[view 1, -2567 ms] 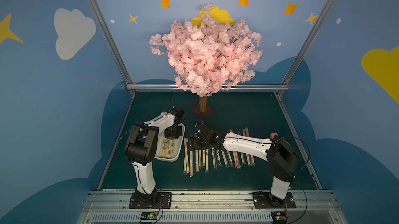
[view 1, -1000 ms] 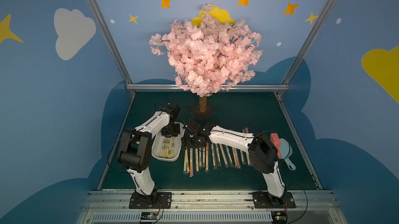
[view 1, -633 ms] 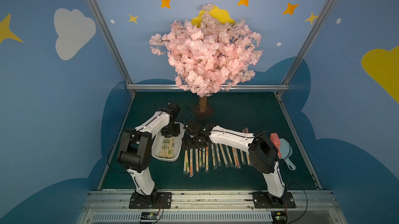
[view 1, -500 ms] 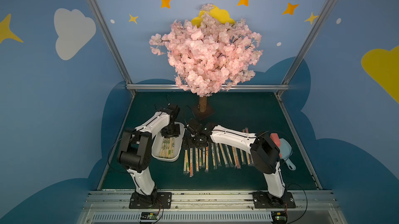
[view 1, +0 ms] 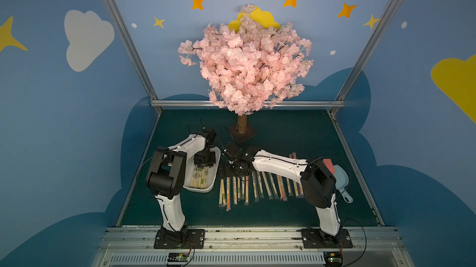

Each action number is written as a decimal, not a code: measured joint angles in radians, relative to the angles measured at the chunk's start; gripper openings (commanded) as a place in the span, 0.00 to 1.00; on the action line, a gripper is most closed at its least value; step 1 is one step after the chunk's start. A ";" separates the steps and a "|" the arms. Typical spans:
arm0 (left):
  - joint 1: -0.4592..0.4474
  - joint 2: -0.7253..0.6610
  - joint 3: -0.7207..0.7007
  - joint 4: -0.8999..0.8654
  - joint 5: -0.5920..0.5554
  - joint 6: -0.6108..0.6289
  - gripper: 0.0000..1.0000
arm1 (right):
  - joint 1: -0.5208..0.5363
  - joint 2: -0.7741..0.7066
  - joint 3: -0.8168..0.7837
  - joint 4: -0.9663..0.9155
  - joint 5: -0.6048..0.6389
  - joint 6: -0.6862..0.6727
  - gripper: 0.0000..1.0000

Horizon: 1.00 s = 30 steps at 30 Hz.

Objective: Take the paired disposable chopsticks out of the storage box
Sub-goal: Pick up the paired disposable chopsticks from the storage box.

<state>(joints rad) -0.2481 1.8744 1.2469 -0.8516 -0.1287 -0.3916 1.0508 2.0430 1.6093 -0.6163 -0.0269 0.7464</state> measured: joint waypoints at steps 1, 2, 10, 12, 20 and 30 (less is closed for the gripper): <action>-0.003 0.003 0.000 0.001 -0.002 0.000 0.34 | 0.000 0.000 0.000 0.001 0.000 0.000 0.96; -0.006 0.005 0.000 0.002 -0.003 0.000 0.34 | 0.000 0.000 0.000 0.001 0.000 0.000 0.96; -0.030 0.039 0.018 -0.031 -0.048 -0.003 0.33 | 0.000 0.000 0.000 0.006 0.000 0.000 0.96; -0.034 0.043 0.024 -0.042 -0.052 -0.006 0.31 | 0.000 0.000 0.000 0.007 0.000 0.000 0.96; -0.043 0.052 0.029 -0.058 -0.072 -0.008 0.12 | 0.000 0.000 0.000 0.008 -0.001 0.000 0.96; -0.044 0.047 0.035 -0.067 -0.078 -0.007 0.12 | 0.000 0.000 0.000 0.008 -0.001 0.000 0.96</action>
<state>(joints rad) -0.2920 1.9217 1.2816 -0.9188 -0.2066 -0.3985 1.0508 2.0430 1.6089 -0.6079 -0.0280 0.7467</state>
